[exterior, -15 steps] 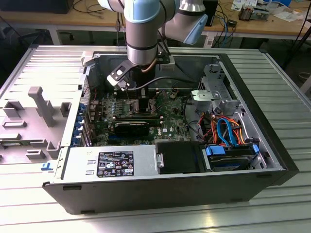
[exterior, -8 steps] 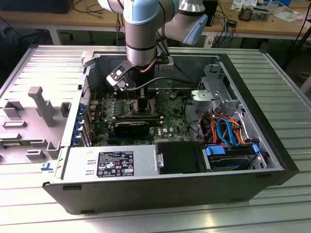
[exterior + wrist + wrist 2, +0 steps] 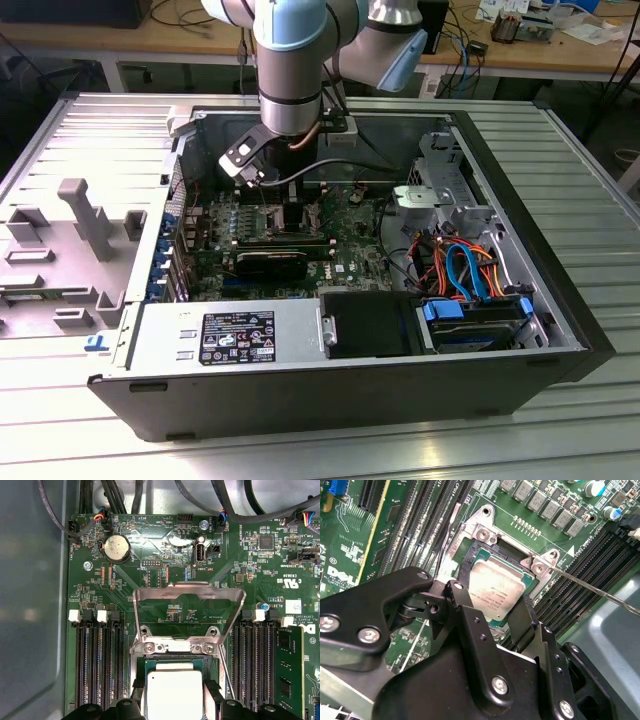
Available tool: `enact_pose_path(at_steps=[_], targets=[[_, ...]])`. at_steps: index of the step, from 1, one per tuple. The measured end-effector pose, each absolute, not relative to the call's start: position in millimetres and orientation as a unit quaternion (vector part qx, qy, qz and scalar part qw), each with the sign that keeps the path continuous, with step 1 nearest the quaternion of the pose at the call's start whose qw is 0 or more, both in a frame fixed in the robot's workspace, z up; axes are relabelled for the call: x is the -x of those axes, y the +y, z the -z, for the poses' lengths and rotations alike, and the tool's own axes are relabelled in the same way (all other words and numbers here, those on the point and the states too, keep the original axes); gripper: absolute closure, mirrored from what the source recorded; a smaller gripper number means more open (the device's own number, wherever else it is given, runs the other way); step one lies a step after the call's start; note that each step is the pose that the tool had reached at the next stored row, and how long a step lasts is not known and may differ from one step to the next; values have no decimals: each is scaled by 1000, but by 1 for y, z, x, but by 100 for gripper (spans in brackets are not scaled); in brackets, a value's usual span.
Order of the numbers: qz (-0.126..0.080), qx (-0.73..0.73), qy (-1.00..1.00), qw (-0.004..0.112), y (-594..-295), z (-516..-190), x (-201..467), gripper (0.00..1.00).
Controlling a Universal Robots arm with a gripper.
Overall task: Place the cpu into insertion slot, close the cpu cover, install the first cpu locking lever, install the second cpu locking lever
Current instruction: 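Place the cpu into insertion slot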
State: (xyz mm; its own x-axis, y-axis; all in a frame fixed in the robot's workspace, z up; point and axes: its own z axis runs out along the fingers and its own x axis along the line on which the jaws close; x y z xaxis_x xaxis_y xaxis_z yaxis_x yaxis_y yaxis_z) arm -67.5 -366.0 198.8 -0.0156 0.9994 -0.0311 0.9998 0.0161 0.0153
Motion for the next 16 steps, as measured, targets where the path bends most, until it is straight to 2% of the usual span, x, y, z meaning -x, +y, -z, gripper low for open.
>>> enact_pose_path(at_steps=[16], targets=[[5,-701,712,16,-368,-200,71,45]])
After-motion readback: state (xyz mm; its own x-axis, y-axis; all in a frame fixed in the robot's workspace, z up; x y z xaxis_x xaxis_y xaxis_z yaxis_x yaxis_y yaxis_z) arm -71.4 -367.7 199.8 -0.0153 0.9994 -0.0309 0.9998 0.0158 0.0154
